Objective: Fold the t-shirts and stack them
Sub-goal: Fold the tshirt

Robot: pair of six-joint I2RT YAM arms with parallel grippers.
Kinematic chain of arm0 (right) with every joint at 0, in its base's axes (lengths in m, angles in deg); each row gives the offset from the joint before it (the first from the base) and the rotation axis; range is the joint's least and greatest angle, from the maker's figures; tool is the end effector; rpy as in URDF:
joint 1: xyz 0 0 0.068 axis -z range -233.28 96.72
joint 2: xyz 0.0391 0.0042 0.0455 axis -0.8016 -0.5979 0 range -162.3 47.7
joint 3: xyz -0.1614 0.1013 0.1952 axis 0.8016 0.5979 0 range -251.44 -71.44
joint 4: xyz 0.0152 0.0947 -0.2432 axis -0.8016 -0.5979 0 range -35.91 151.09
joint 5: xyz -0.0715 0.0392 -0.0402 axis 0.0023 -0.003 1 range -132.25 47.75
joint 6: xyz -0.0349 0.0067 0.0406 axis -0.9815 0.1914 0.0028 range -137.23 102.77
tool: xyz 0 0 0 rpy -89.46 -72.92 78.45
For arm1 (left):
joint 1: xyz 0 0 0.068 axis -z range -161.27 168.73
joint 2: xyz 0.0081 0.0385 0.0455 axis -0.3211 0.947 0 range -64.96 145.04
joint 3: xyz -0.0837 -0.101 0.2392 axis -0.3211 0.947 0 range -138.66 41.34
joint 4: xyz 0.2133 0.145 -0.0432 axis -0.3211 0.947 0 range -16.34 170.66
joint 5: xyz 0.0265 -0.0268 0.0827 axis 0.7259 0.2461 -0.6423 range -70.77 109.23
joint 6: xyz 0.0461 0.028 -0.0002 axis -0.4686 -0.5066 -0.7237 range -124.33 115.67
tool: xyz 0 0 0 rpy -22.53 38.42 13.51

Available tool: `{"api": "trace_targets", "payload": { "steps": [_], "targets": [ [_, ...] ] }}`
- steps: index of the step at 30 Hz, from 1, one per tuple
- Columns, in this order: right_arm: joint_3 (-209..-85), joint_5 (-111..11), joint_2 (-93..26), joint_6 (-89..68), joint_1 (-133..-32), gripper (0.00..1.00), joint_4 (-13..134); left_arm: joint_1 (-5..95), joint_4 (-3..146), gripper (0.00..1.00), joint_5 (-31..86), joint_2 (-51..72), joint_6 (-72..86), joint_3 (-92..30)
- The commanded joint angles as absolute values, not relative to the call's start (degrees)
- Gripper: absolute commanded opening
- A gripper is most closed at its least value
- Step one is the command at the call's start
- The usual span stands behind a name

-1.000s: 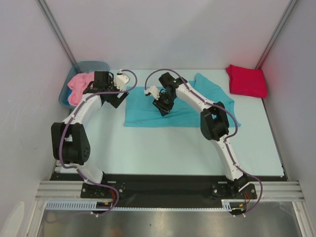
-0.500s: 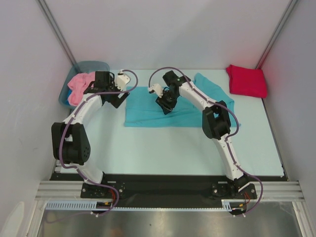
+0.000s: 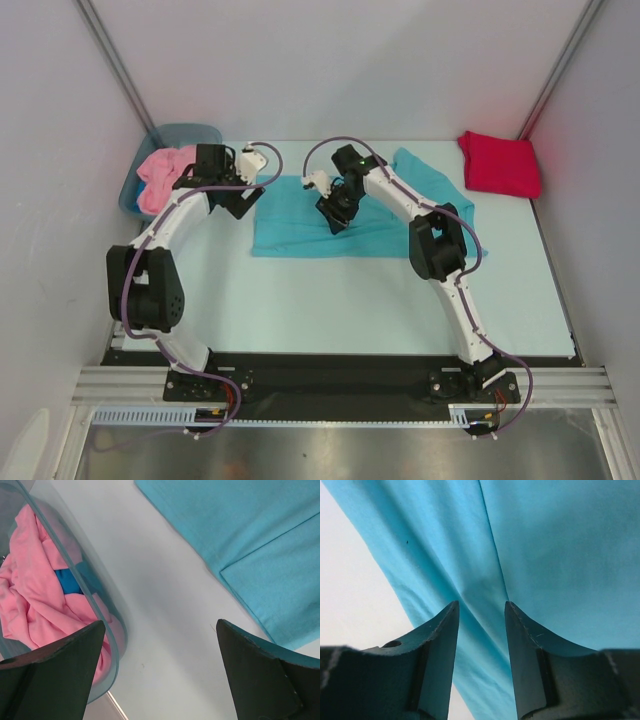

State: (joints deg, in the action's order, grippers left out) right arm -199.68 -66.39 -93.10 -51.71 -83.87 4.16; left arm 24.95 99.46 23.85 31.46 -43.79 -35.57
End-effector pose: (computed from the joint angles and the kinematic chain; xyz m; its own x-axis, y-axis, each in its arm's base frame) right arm 0.4351 0.2741 0.1859 -0.3317 -0.7962 -0.5059 -0.9410 0.3175 0.1172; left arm 0.3751 -0.0438 0.2727 -0.4412 0.6853 -0.5794 0.5760 0.7113 0.4027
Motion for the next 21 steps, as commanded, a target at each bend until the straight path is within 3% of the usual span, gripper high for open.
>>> {"api": "trace_targets", "payload": {
  "steps": [1,21],
  "targets": [
    [-200.11,-68.27,-93.54,-50.72,-84.13,0.47,4.92,25.59,98.71,1.00,23.80,31.72,-43.97,-38.29],
    [-202.03,-68.09,-96.80,-50.45,-82.73,0.47,5.54,25.76,98.80,1.00,23.01,31.11,-45.11,-37.94]
  ]
}}
